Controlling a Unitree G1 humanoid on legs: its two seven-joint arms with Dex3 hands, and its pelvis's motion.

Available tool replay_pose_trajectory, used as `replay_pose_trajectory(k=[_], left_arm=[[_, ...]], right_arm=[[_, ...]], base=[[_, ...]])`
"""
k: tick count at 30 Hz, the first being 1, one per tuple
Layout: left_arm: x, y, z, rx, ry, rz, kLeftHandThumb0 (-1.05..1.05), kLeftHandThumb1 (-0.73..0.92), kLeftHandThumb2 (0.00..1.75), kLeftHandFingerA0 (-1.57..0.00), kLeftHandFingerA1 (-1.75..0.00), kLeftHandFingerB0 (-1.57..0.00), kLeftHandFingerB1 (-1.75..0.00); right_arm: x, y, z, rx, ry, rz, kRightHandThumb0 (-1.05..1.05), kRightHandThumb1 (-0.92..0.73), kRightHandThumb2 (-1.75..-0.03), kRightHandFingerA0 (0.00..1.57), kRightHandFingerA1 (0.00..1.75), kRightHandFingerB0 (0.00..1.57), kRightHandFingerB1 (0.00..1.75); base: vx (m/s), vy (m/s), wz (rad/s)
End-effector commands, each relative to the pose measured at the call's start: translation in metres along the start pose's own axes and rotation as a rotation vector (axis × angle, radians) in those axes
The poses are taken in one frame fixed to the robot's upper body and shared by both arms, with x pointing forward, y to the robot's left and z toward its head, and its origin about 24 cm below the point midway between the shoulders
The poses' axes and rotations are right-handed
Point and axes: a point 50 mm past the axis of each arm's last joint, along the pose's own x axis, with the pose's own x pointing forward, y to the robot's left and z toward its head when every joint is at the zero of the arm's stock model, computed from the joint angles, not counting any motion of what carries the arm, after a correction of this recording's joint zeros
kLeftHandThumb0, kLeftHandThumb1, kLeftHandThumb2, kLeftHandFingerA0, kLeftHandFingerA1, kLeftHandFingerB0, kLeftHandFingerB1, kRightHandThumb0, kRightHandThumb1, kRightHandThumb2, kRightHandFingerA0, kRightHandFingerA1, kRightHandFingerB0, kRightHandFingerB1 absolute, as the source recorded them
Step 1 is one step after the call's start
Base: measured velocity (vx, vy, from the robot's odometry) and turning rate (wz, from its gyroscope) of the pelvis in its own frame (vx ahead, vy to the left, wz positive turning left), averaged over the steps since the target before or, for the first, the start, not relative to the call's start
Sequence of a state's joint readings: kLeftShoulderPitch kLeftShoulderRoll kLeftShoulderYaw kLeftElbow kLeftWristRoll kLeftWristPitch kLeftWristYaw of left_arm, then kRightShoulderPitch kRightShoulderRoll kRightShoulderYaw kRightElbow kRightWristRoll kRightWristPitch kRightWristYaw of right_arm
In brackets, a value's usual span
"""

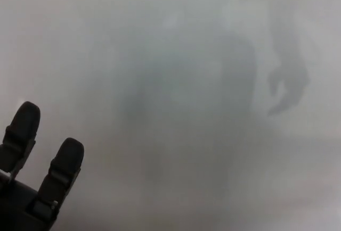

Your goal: A magnetic marker holder is on the left hand side of the white board, the robot put the index and middle finger into the opening of the container and pull off the magnetic holder and hand it to a human on the left hand side.

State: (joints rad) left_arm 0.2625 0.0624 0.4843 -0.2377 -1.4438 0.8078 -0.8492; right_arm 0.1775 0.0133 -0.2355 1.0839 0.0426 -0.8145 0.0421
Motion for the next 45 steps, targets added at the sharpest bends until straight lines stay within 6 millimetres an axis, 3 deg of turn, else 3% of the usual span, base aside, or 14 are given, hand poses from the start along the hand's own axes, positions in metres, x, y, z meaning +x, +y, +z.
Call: replay_pose_trajectory(k=[1, 6, 9, 14, 19, 31, 32, 33, 40, 41, 42, 43, 44, 45], left_arm=[[-0.007, 0.006, 0.004, 0.022, -0.009, 0.032, -0.76, 0.44, 0.81, -0.27, -0.5, -0.12, -0.43], [-0.045, 0.043, 0.009, 0.126, 0.061, 0.34, -0.75, 0.46, 0.82, -0.27, -0.5, -0.12, -0.41], [-0.077, 0.071, 0.013, 0.331, 0.136, 0.606, -0.69, 0.5, 0.82, -0.19, -0.48, -0.08, -0.38], [-0.113, 0.101, 0.009, 0.494, 0.224, 0.94, -0.7, 0.54, 0.86, -0.25, -0.51, -0.11, -0.4], [-0.132, 0.113, 0.003, 0.544, 0.317, 1.089, -0.77, 0.59, 0.95, -0.31, -0.53, -0.13, -0.42], [-0.156, 0.12, -0.019, 0.665, 0.556, 1.198, -0.79, 0.52, 0.88, -0.25, -0.51, -0.12, -0.39], [-0.158, 0.12, -0.021, 0.674, 0.576, 1.198, -0.78, 0.52, 0.88, -0.23, -0.5, -0.1, -0.39], [-0.16, 0.12, -0.022, 0.679, 0.584, 1.198, -0.78, 0.52, 0.88, -0.23, -0.5, -0.1, -0.39], [-0.17, 0.118, -0.028, 0.636, 0.531, 1.221, -0.75, 0.51, 0.85, -0.17, -0.49, -0.1, -0.39], [-0.172, 0.118, -0.029, 0.634, 0.523, 1.226, -0.76, 0.52, 0.85, -0.16, -0.49, -0.1, -0.39], [-0.173, 0.117, -0.029, 0.635, 0.521, 1.227, -0.76, 0.52, 0.85, -0.16, -0.49, -0.1, -0.39], [-0.175, 0.117, -0.03, 0.627, 0.502, 1.236, -0.76, 0.52, 0.85, -0.16, -0.49, -0.09, -0.38], [-0.176, 0.116, -0.03, 0.621, 0.489, 1.241, -0.76, 0.52, 0.85, -0.16, -0.49, -0.09, -0.38], [-0.179, 0.115, -0.032, 0.596, 0.441, 1.261, -0.73, 0.53, 0.85, -0.17, -0.49, -0.12, -0.39]], right_arm=[[0.003, -0.006, 0.003, -0.016, -0.006, -0.015, -0.48, -0.68, -0.64, 0.78, 0.5, 0.6, 0.45], [0.003, -0.006, 0.003, -0.008, -0.009, -0.008, -0.46, -0.71, -0.61, 0.78, 0.48, 0.64, 0.45], [0.002, -0.006, 0.003, -0.014, -0.012, -0.007, -0.47, -0.7, -0.61, 0.78, 0.48, 0.64, 0.45], [0.001, -0.003, 0.006, -0.014, -0.037, 0.015, -0.46, -0.7, -0.61, 0.78, 0.47, 0.66, 0.45], [-0.002, 0.003, 0.006, -0.004, -0.051, 0.044, -0.46, -0.71, -0.61, 0.77, 0.48, 0.64, 0.45], [0.0, 0.026, 0.008, 0.004, -0.065, 0.12, -0.48, -0.69, -0.63, 0.75, 0.52, 0.61, 0.46], [0.001, 0.029, 0.008, 0.002, -0.064, 0.125, -0.41, -0.57, -0.98, 0.69, 0.69, 0.51, 0.61], [0.002, 0.031, 0.008, 0.001, -0.064, 0.128, -0.41, -0.57, -0.98, 0.69, 0.69, 0.51, 0.61], [0.008, 0.041, 0.005, -0.013, -0.012, 0.144, -0.4, -0.56, -0.97, 0.68, 0.69, 0.49, 0.6], [0.008, 0.04, 0.003, -0.017, 0.002, 0.143, -0.46, -0.68, -0.62, 0.73, 0.52, 0.58, 0.45], [0.008, 0.04, 0.003, -0.018, 0.006, 0.142, -0.46, -0.68, -0.62, 0.73, 0.52, 0.58, 0.45], [0.008, 0.039, 0.002, -0.021, 0.015, 0.139, -0.4, -0.55, -0.96, 0.67, 0.69, 0.48, 0.59], [0.009, 0.039, 0.001, -0.022, 0.02, 0.136, -0.4, -0.55, -0.96, 0.67, 0.69, 0.48, 0.59], [0.009, 0.037, 0.0, -0.034, 0.033, 0.135, -0.45, -0.69, -0.61, 0.73, 0.52, 0.57, 0.45]], base=[[0.0, 0.0, 0.0], [0.0, 0.0, 0.0], [0.0, 0.0, 0.0], [0.0, 0.0, 0.0], [0.0, 0.0, 0.0], [0.0, 0.0, 0.0], [0.0, 0.0, 0.0], [0.0, 0.0, 0.0], [0.0, 0.0, 0.0], [0.0, 0.0, 0.0], [0.0, 0.0, 0.0], [0.0, 0.0, 0.0], [0.0, 0.0, 0.0], [0.0, 0.0, 0.0]])
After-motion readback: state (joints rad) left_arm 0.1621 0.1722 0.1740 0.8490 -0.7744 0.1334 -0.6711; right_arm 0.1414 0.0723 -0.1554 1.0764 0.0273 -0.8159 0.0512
